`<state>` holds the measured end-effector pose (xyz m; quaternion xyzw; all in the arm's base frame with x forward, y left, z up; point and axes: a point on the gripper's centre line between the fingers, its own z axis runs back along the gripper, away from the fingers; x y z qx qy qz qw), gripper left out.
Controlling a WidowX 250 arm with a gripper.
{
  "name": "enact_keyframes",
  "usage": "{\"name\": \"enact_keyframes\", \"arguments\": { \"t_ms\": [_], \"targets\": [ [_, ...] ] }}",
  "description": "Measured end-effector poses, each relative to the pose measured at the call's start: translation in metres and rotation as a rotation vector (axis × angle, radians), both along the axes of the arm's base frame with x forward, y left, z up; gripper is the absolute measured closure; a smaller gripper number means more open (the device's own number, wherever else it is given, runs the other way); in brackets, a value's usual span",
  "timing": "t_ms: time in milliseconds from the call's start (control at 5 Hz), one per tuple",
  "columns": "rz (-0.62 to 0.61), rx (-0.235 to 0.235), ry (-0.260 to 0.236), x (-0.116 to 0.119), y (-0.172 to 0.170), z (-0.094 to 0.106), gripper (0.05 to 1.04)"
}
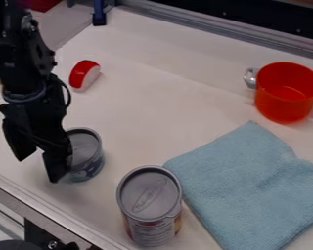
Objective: Move the can to the top side of the table
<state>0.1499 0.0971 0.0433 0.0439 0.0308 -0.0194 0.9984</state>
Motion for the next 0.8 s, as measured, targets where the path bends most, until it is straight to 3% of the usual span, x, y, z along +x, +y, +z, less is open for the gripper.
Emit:
{"name": "enact_keyframes", "arguments": {
  "t_ms": [600,800],
  "targets": [
    [0.034,-0.001,0.019,0.011,-0.009,-0.017,0.086],
    [0.052,-0.038,-0.014,0.034,-0.011,-0.016,0.086]
  ]
}}
